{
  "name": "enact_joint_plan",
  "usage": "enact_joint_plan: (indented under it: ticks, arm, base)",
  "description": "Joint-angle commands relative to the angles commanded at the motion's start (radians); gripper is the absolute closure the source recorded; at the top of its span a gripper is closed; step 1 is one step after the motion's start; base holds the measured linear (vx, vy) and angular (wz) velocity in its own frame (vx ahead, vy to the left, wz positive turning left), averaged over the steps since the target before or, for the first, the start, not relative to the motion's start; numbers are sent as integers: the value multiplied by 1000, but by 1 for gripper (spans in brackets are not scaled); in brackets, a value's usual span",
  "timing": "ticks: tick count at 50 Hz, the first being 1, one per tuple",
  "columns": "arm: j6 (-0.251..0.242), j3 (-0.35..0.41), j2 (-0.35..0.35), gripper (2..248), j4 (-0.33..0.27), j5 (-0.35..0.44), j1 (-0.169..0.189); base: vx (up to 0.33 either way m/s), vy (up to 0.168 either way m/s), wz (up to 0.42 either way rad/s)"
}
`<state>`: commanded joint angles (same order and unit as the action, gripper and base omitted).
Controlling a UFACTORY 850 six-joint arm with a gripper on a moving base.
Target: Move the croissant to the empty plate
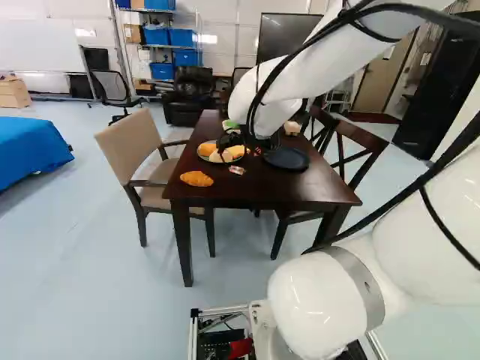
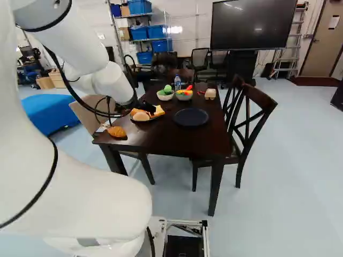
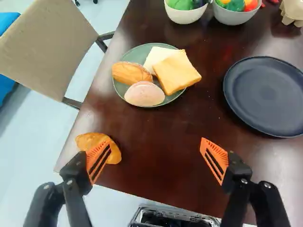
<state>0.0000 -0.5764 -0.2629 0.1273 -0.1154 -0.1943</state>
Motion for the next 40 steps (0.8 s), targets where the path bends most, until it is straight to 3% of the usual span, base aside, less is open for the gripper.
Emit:
enact_joint_plan:
  ticks: [29, 40]
  arm:
    - [-2, -78, 7, 3, -90, -40, -70]
    - [-87, -121, 25, 3, -105, -40, -94]
  base:
    - [0, 0, 0]
    - [0, 0, 0]
